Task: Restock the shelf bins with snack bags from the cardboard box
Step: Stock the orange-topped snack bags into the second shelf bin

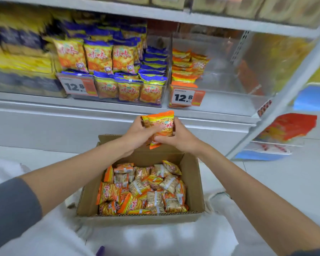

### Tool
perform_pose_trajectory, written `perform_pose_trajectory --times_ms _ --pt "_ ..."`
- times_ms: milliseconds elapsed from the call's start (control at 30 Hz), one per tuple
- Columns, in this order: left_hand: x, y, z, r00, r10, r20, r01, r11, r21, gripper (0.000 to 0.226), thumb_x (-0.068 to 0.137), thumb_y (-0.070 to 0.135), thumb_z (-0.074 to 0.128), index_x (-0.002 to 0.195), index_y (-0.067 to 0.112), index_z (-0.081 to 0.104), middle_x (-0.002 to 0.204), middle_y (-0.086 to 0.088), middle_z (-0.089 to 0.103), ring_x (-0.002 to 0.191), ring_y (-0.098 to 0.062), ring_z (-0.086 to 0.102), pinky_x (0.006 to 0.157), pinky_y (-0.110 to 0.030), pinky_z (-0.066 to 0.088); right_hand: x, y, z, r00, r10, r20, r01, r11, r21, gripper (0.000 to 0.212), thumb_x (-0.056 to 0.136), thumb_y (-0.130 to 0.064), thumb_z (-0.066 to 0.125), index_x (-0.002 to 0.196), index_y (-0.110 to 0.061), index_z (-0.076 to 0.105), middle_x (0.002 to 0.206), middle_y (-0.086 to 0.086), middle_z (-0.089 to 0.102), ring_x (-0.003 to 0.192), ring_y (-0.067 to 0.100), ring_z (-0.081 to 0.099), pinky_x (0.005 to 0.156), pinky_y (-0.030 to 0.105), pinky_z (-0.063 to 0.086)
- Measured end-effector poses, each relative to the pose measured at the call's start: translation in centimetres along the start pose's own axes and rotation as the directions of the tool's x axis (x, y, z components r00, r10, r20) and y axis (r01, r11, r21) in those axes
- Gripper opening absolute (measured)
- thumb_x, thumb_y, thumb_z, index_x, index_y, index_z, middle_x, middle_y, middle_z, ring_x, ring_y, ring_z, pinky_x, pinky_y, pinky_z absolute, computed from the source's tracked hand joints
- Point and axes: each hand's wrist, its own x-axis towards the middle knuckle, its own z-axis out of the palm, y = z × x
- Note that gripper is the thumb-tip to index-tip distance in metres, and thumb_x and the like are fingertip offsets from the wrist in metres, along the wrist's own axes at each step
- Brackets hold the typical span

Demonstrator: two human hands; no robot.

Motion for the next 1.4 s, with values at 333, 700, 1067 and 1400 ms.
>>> perform_pose_trajectory --times_ms 333,700,1067,1400 --pt "1.9 12.7 4.4 0.952 0.207 0.223 -0.236 0.966 0.11 0.036 0.091 0.038 0.062 0.121 0.023 0.05 0.112 0.004 0.064 0.096 -0.012 0.066 0.076 -0.028 0.058 -0.8 -6.6 -10.6 0.996 -0.094 0.008 0.087 0.948 0.306 0.067 0.071 -0.013 0.075 0.132 -0.01 0.048 0.122 0.013 0.065 0.109 0.027 0.065 0.093 0.035 0.054" --pt "14.1 15.1 3.1 0.793 0.608 -0.019 -0.451 0.609 0.652 0.022 0.084 0.04 0.071 0.082 0.021 0.059 0.078 0.003 0.049 0.067 -0.009 0.047 0.063 -0.027 0.036 8.0 -4.3 -23.8 0.915 0.039 -0.401 0.035 0.984 0.177 0.066 0.06 -0.002 0.084 0.116 -0.009 0.051 0.113 0.011 0.067 0.101 0.024 0.067 0.092 0.035 0.054" --pt "15.8 13.1 3.6 0.69 0.712 -0.128 -0.574 0.646 0.503 0.02 0.086 0.019 0.071 0.074 0.014 0.056 0.072 0.002 0.046 0.059 -0.003 0.045 0.054 -0.011 0.037 16.1 -1.6 -23.1 0.968 0.246 -0.039 -0.248 0.965 -0.08 0.046 0.076 -0.01 0.081 0.118 -0.014 0.061 0.119 0.002 0.068 0.11 0.017 0.063 0.088 0.025 0.049" --pt "15.8 12.8 3.6 0.675 0.726 -0.132 -0.613 0.652 0.446 0.021 0.087 0.021 0.07 0.072 0.021 0.055 0.074 0.004 0.046 0.06 -0.002 0.045 0.056 -0.013 0.036 16.2 -2.4 -22.8 0.965 0.162 -0.204 -0.16 0.987 0.029 0.089 0.075 -0.001 0.078 0.147 -0.025 0.032 0.123 -0.001 0.059 0.109 0.021 0.062 0.094 0.039 0.054"
